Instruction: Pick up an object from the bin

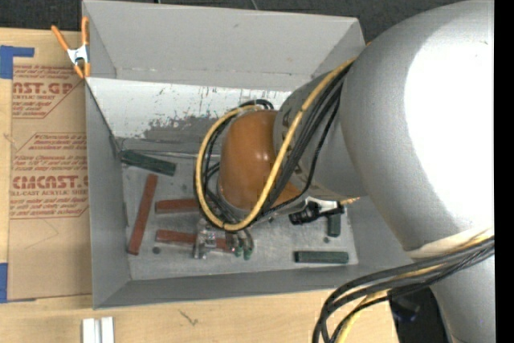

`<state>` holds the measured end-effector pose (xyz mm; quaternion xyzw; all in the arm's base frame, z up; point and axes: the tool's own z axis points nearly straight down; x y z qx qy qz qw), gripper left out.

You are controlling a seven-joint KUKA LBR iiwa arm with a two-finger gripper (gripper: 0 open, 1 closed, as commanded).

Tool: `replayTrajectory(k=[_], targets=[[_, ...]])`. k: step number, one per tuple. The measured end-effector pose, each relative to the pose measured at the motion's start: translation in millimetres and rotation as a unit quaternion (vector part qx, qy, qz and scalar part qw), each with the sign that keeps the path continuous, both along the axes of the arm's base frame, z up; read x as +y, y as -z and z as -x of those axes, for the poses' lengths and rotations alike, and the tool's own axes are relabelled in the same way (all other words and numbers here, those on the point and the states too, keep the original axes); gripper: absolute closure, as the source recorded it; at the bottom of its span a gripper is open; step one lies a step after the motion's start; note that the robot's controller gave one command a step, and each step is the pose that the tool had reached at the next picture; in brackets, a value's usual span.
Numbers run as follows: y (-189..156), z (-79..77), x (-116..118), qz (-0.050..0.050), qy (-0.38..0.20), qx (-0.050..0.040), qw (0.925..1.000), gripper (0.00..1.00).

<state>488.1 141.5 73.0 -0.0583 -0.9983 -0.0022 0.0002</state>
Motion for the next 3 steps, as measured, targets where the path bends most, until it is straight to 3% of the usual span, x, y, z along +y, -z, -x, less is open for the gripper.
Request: replayTrajectory(k=[3], targets=[[-51, 0.4, -1, 0.002, 0.0, -0.0005, 1.0, 1.0]])
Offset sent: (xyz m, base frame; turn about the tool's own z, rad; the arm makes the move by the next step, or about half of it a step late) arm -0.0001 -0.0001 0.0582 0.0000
